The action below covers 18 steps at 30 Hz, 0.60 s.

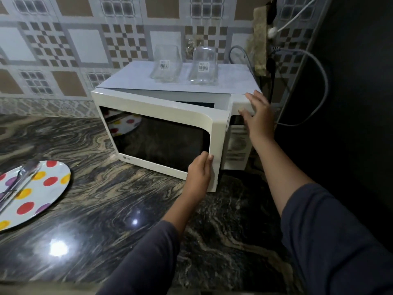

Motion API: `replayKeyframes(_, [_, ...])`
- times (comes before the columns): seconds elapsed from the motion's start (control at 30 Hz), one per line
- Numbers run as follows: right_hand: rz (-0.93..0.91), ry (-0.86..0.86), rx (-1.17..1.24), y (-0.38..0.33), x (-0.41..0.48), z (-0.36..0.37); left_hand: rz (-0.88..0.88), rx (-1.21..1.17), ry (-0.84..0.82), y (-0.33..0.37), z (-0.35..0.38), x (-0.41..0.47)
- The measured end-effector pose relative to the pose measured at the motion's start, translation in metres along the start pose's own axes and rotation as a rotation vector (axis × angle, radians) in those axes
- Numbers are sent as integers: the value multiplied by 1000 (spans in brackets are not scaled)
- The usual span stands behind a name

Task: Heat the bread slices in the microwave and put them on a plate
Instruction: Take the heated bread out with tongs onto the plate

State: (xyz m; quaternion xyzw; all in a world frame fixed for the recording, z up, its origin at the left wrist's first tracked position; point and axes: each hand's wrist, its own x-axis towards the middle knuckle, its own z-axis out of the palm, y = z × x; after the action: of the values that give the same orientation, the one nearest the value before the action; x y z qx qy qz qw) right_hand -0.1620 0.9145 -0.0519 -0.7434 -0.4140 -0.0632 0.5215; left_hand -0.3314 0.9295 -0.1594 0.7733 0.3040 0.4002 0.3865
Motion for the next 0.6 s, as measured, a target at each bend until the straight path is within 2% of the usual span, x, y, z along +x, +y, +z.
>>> replayKeyframes(0.1, [54,-54,-20,-4,-16,3,-10,-14,-17,5,-6,-12])
replayKeyframes(0.17, [91,-29,58,-8,-31,4,0,-31,-22,4,-10,-25])
replayKeyframes(0.27, [239,-9,375,-23,-61,1,13,14,-60,-2,-19,-46])
replayKeyframes(0.33, [299,-74,567,-45,-83,-1,-5,28,-81,-13,-24,-61])
replayKeyframes(0.43, [149,-186,563,-81,-112,-3,-97,-44,-77,-28,-35,-82])
replayKeyframes(0.6, [63,-81,491,-117,-162,7,-171,-58,-282,-30,-68,-115])
